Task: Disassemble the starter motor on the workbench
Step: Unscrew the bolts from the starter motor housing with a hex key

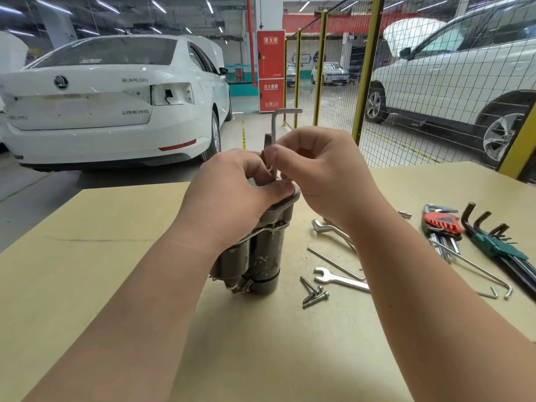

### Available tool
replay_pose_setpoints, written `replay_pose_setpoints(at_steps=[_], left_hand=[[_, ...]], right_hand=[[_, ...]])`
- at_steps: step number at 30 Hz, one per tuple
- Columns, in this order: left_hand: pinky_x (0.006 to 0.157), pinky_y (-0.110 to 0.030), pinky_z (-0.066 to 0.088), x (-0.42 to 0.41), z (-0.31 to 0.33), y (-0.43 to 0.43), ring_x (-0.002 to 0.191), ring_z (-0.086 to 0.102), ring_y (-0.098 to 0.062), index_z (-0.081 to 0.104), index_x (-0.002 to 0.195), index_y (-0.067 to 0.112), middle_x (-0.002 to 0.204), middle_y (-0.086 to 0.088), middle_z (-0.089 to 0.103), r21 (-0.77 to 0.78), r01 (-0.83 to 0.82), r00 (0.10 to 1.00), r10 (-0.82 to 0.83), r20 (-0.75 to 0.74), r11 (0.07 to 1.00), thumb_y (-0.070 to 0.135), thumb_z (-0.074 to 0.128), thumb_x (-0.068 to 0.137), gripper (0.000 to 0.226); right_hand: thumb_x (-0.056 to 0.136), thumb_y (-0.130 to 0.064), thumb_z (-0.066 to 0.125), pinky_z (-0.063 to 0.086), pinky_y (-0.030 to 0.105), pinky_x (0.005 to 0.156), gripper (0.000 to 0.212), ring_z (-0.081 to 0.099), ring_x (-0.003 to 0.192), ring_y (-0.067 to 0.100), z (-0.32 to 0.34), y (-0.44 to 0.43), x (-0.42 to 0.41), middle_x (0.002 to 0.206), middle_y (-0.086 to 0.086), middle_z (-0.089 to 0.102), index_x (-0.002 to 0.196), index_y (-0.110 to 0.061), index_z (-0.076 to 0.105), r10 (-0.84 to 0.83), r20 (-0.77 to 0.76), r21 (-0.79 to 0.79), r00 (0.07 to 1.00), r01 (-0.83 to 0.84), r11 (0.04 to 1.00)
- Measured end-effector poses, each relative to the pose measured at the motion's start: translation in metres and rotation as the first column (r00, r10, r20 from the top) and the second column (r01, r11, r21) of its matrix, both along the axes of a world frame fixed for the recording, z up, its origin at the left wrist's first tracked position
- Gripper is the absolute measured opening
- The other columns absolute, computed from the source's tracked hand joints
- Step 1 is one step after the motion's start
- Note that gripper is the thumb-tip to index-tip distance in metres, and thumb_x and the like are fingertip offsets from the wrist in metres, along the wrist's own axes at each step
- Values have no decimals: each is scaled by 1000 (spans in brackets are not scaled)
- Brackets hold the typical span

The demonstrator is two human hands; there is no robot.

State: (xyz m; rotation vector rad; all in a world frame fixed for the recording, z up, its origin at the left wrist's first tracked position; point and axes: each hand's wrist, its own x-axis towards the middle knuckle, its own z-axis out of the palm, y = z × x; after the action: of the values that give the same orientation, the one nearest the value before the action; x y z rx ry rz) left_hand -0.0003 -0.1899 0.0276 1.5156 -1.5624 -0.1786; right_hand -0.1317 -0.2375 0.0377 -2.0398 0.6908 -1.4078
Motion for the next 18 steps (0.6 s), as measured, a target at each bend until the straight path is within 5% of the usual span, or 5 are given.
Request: replay_pose_setpoints(at_steps=[4, 10, 15, 18], left_hand=[[85, -33, 51, 4, 2, 3, 94, 63, -6, 77, 87, 33, 107, 17, 66, 22, 151, 988, -152, 26, 988, 33, 69, 86, 8], [56, -16, 39, 3, -1, -2, 63, 57, 2, 71, 65, 29, 74, 21, 64, -9, 13, 1000, -13, 4, 1000, 40, 76, 77, 17], [81, -28, 50, 5, 1, 3, 92, 62, -2, 76, 88, 34, 104, 19, 67, 17, 174, 985, -174, 13, 985, 34, 69, 86, 8], [77, -32, 52, 5, 1, 1, 85, 65, -7, 77, 84, 28, 94, 15, 70, 11, 125, 992, -125, -19, 992, 32, 70, 85, 8]], right_hand=[[90, -10, 57, 54, 29, 69, 18, 63, 74, 12, 0, -2, -3, 81, 5, 66, 83, -16, 72, 15, -35, -31, 999, -16, 999], [83, -25, 70, 43, 16, 48, 17, 54, 50, 1, -1, -2, 2, 58, -7, 63, 69, -16, 67, -78, -4, -21, 997, 78, 997], [93, -13, 57, 50, 22, 67, 16, 63, 75, 8, 1, -3, -4, 85, 7, 69, 92, -12, 73, 15, -67, -47, 998, -18, 999], [91, -14, 59, 48, 15, 66, 12, 62, 74, 2, 1, -3, -3, 87, 0, 70, 90, -15, 70, 26, -87, -17, 996, -28, 999]])
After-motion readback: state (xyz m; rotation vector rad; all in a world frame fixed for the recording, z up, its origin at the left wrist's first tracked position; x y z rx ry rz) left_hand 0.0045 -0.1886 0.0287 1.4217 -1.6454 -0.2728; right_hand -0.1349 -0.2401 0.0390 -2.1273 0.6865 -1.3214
